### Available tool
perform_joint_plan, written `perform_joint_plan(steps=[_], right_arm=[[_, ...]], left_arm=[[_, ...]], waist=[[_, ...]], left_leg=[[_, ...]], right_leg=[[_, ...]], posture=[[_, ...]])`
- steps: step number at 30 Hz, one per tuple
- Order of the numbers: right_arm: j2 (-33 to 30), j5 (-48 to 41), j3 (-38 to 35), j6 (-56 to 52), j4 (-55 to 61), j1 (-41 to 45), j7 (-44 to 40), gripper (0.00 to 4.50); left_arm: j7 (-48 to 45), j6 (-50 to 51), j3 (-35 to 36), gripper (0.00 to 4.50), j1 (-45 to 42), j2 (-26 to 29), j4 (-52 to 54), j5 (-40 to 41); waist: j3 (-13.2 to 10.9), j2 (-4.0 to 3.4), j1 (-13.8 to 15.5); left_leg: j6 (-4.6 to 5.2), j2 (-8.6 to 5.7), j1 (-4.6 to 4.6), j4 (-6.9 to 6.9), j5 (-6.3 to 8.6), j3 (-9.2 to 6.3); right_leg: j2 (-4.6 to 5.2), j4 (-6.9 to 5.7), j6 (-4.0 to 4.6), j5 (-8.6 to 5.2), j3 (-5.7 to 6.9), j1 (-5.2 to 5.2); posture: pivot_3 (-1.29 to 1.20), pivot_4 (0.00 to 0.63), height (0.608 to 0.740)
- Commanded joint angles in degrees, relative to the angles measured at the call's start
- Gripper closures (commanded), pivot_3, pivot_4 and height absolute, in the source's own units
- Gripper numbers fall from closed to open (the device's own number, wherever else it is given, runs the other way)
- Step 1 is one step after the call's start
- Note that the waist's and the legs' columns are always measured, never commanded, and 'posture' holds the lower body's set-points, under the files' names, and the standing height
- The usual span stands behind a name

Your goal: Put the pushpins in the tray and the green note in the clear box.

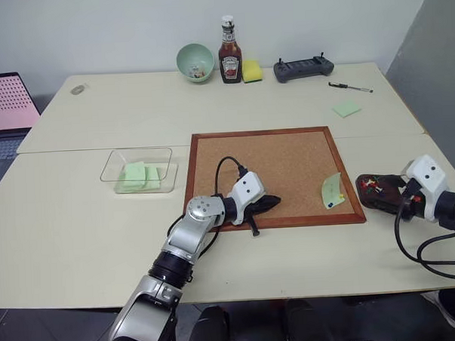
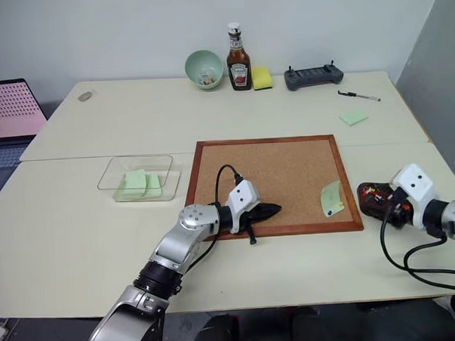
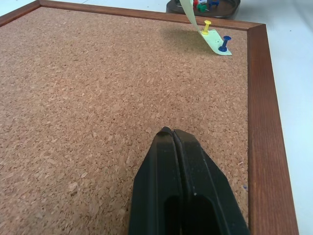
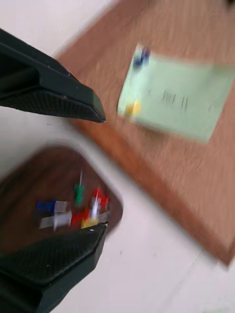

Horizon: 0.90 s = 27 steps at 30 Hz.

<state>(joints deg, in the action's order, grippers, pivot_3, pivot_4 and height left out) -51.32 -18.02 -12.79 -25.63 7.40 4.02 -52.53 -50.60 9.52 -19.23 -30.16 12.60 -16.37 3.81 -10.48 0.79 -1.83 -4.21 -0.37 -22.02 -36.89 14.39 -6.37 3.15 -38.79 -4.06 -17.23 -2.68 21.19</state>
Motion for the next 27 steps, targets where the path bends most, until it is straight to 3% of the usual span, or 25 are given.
perform_joint_plan(steps=[1,10,11,19,27], right_arm=[[2.4,1.6,3.8,0.7,2.2,1.6,2.1,1.00],[6.1,6.5,8.6,7.0,-7.0,7.8,4.1,1.00],[6.2,6.9,8.9,7.8,-8.1,8.4,4.0,1.36],[6.0,7.3,9.1,10.3,-9.8,8.6,2.5,3.04],[4.9,7.2,8.5,10.1,-8.6,6.9,1.1,4.49]], left_arm=[[-0.8,0.2,-1.0,4.50,0.8,-0.1,-0.3,-0.5],[-0.6,0.5,-0.9,4.50,1.2,0.2,0.5,-0.6],[-0.5,0.6,-0.9,4.50,1.2,0.3,0.6,-0.6],[-0.5,0.6,-0.8,4.50,1.1,0.5,0.6,-0.6],[-0.7,0.4,-0.8,4.50,0.8,0.5,0.2,-0.6]], waist=[[0.0,0.00,0.0],[0.0,0.00,0.0],[0.0,0.00,0.1],[0.0,0.00,0.0],[0.0,0.00,0.0]], left_leg=[[0.00,0.01,0.01,0.00,0.00,0.00],[0.00,0.00,0.00,0.02,0.00,0.00],[0.00,0.00,0.00,0.02,0.00,0.00],[0.00,0.00,0.00,0.01,0.00,0.00],[0.00,0.00,0.00,0.00,0.00,0.00]], right_leg=[[0.00,0.00,0.00,0.00,0.01,0.00],[0.00,0.01,0.00,0.00,0.02,0.02],[0.00,0.02,0.00,0.00,0.01,0.02],[0.00,0.02,0.00,0.00,0.01,0.02],[0.00,0.01,0.00,0.00,0.00,0.01]], posture=[[0.00,0.150,0.740],[0.00,0.150,0.740],[0.00,0.150,0.740],[0.00,0.150,0.740],[0.00,0.150,0.740]])
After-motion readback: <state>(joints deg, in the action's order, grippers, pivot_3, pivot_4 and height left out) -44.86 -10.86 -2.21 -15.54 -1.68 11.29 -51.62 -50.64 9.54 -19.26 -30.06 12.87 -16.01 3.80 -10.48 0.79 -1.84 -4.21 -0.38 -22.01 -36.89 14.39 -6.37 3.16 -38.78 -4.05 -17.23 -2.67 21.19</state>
